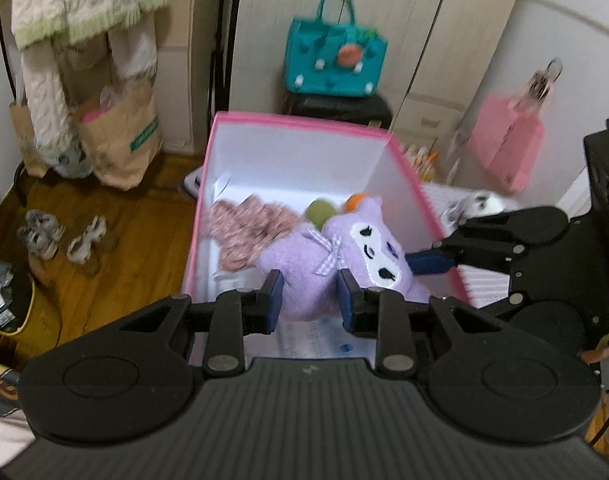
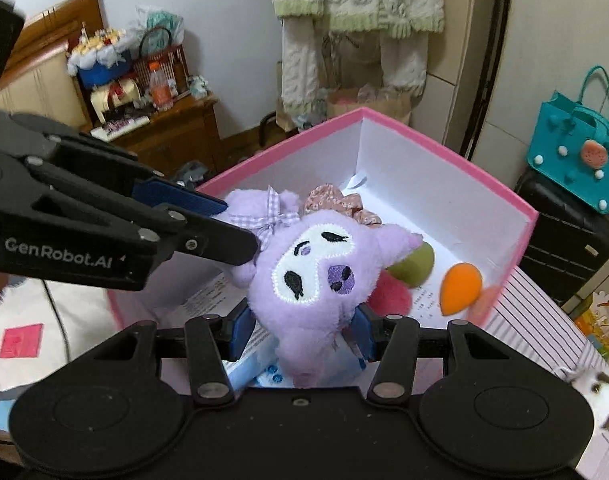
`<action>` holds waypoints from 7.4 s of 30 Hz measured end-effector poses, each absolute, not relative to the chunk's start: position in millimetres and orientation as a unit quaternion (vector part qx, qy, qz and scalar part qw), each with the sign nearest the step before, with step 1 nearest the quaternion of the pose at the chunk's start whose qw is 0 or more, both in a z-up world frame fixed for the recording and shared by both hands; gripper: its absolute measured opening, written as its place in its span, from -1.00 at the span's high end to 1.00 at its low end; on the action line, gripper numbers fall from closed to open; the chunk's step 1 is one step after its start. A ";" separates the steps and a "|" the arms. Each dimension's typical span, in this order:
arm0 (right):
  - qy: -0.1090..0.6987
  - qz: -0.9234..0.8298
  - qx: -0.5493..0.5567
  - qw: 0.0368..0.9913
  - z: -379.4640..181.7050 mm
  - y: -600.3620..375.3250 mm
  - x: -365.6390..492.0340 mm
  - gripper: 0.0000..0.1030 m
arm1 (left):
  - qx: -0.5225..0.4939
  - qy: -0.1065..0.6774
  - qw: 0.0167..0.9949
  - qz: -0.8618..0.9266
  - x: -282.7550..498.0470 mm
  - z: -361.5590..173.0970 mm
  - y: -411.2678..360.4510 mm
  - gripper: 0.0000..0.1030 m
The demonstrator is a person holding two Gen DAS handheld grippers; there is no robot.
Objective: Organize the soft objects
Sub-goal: 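Carry the purple plush into the pink box with both tools, then open both tools to release the purple plush in the box, then move both open tools to the white-and-brown plush toy, then close both tools on the white-and-brown plush and lift it, then carry the white-and-brown plush into the pink box with both tools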
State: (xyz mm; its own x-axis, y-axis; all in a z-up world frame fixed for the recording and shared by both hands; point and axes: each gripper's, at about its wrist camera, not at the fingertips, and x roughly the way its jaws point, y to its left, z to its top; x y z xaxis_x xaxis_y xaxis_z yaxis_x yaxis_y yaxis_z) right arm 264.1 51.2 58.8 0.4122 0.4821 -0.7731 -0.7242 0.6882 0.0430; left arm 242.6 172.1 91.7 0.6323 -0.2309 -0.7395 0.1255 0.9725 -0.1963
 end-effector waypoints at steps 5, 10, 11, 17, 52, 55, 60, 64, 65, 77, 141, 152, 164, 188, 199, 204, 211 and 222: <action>0.411 0.357 -0.198 0.815 39.4 69.8 274.2 -0.10 | -0.037 0.463 0.880 -0.096 262.2 74.7 172.0 0.47; 0.437 0.370 -0.168 0.803 34.7 72.8 283.1 -0.13 | -0.017 0.470 0.878 -0.088 262.4 68.9 172.7 0.46; 0.442 0.373 -0.161 0.800 34.4 73.1 284.6 -0.14 | -0.014 0.471 0.878 -0.085 261.8 68.6 172.9 0.46; 0.416 0.375 -0.187 0.807 35.9 68.7 280.9 -0.43 | 0.006 0.444 0.893 -0.074 248.2 71.9 166.4 0.14; 0.280 0.341 -0.140 0.886 146.7 -99.5 159.6 -0.46 | 0.057 0.346 0.921 -0.170 162.3 157.6 68.9 -0.11; 0.275 0.330 -0.143 0.892 144.7 -109.1 156.6 -0.47 | 0.045 0.339 0.922 -0.182 166.3 156.2 57.3 -0.12; 0.273 0.322 -0.130 0.897 141.5 -129.2 156.7 -0.47 | 0.020 0.338 0.918 -0.208 179.4 150.9 35.5 -0.13; 0.276 0.312 -0.120 0.901 138.7 -149.9 160.5 -0.49 | 0.016 0.331 0.919 -0.213 189.7 146.2 13.7 -0.14; 0.276 0.308 -0.117 0.903 137.6 -155.3 160.6 -0.50 | 0.016 0.330 0.919 -0.214 192.7 144.6 7.9 -0.14; 0.320 0.298 -0.045 0.898 99.9 -218.2 216.9 -0.52 | 0.010 0.313 0.932 -0.183 242.2 120.4 -44.8 -0.19; 0.282 0.226 -0.023 0.932 -41.2 -208.3 322.1 -0.39 | -0.206 0.332 0.909 -0.144 351.1 -18.3 -92.0 -0.03; 0.287 0.234 -0.018 0.929 -34.1 -212.1 290.4 -0.43 | -0.221 0.361 0.891 -0.162 321.7 -14.6 -85.3 0.05; 0.255 0.232 -0.014 0.938 -15.2 -211.4 239.5 -0.47 | -0.194 0.355 0.889 -0.215 272.1 9.6 -78.4 0.08; 0.231 0.265 -0.063 0.934 45.6 -162.9 145.0 -0.43 | -0.047 0.295 0.914 -0.276 167.7 82.3 -33.1 0.09; 0.210 0.309 -0.069 0.925 89.0 -117.9 136.4 -0.33 | -0.035 0.264 0.917 -0.296 137.9 139.0 28.8 0.07; 0.205 0.339 -0.063 0.916 106.5 -93.0 143.5 -0.31 | -0.025 0.255 0.927 -0.274 129.7 158.7 56.2 0.07; 0.219 0.388 -0.059 0.893 120.4 -51.2 164.2 -0.31 | -0.048 0.246 0.940 -0.232 125.8 169.0 104.0 0.06; 0.306 0.431 -0.050 0.847 88.5 5.0 214.9 -0.31 | -0.098 0.314 0.926 -0.186 164.1 134.4 159.0 0.04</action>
State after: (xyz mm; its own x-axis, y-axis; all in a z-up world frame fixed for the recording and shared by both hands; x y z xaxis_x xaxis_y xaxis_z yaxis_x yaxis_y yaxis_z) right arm 214.9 5.0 88.5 0.4408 0.7002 -0.5617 -0.7618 0.6227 0.1784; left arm 164.1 159.0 134.4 0.7332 -0.4066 -0.5450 0.2837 0.9113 -0.2983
